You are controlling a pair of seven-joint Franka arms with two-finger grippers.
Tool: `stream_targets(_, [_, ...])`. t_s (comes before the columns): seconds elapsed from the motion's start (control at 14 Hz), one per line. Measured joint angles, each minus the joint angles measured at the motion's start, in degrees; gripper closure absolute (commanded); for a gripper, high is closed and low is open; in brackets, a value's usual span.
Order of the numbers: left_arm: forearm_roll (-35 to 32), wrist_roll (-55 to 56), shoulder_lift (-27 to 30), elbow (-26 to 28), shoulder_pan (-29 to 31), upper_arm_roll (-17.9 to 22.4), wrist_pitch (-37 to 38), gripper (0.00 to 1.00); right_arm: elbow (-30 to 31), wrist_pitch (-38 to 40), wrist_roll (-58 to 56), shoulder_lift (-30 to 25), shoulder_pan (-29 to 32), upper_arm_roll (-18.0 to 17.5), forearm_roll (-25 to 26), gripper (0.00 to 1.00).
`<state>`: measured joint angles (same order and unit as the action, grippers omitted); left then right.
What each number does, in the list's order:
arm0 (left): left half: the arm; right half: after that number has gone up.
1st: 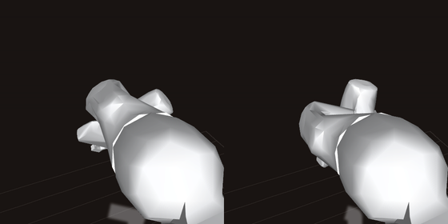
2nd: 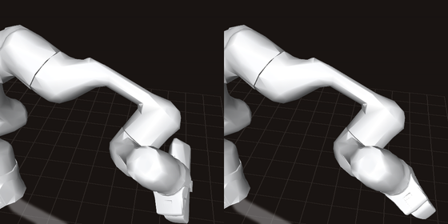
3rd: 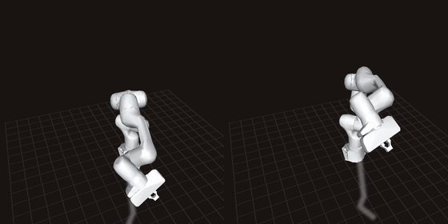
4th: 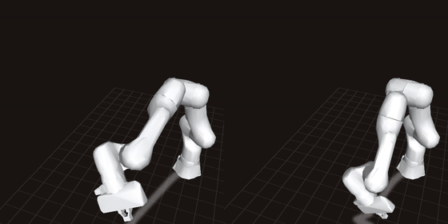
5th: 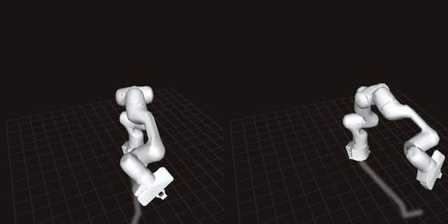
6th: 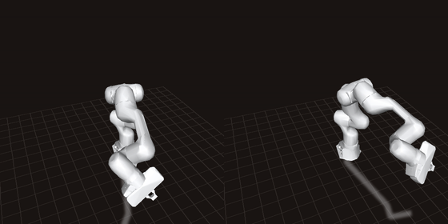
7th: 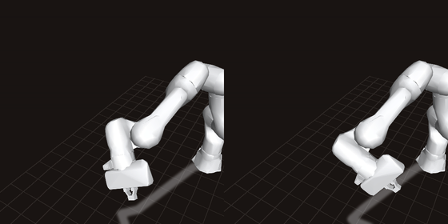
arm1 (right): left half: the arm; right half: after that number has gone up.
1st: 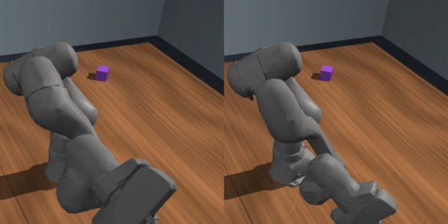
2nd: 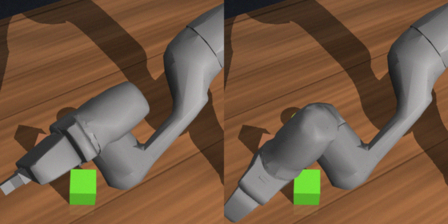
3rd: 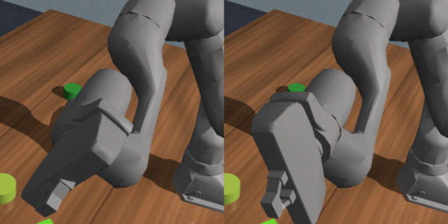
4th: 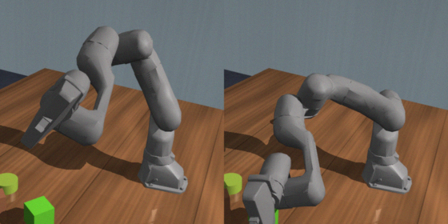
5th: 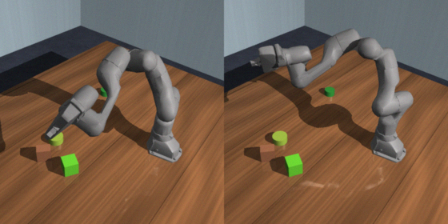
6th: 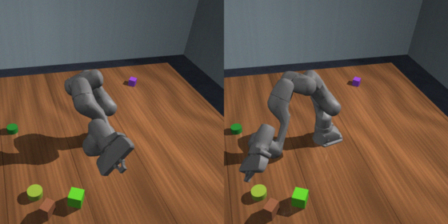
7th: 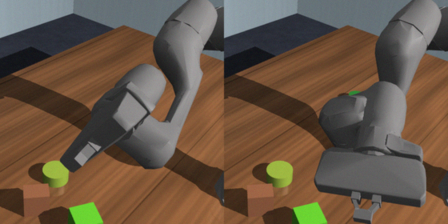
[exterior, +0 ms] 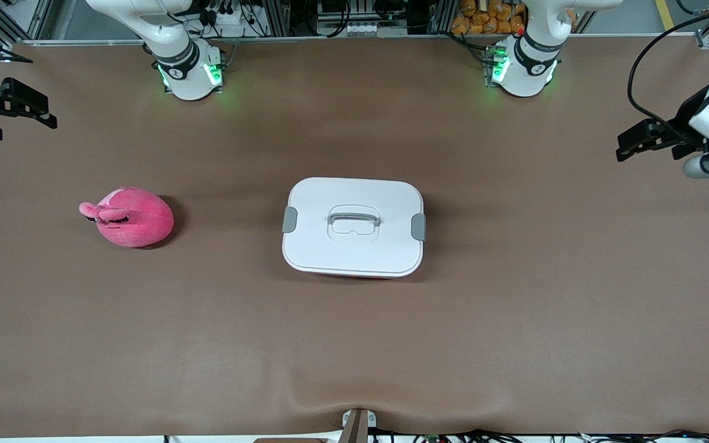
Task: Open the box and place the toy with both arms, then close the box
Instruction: 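Start moving the left gripper out from its rest pose toward the box, then move the left gripper over the white box lid handle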
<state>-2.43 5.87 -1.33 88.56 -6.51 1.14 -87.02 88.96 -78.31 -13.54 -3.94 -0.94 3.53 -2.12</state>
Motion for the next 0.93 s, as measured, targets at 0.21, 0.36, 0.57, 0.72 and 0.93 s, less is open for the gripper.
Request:
stream_targets(0.21, [1.84, 0.81, -0.84, -0.11, -0.04, -0.05, -0.95, 0.00, 0.00, 0.00, 0.00, 0.02, 0.14, 0.15, 0.00, 0.00])
stream_targets(0.36, [1.90, 3.25, -1.24, -0.13, -0.16, -0.11, -1.05, 0.00, 0.00, 0.00, 0.00, 0.18, 0.20, 0.18, 0.01, 0.00])
stream_targets(0.57, [1.95, 6.68, -2.12, -0.19, -1.54, -0.23, -1.21, 0.00, -0.04, -0.13, 0.00, 0.55, 0.22, 0.24, 0.01, 0.00])
stream_targets(0.72, [1.95, 8.08, -2.84, -0.48, -2.26, -0.26, -1.59, 0.00, -0.20, -0.14, 0.00, 0.66, 0.22, 0.32, 0.01, 0.00])
stream_targets(0.93, [2.03, 11.04, -3.84, -0.95, -3.41, -0.28, -2.40, 0.00, -0.32, -0.14, 0.00, 0.68, 0.22, 0.44, 0.01, 0.00])
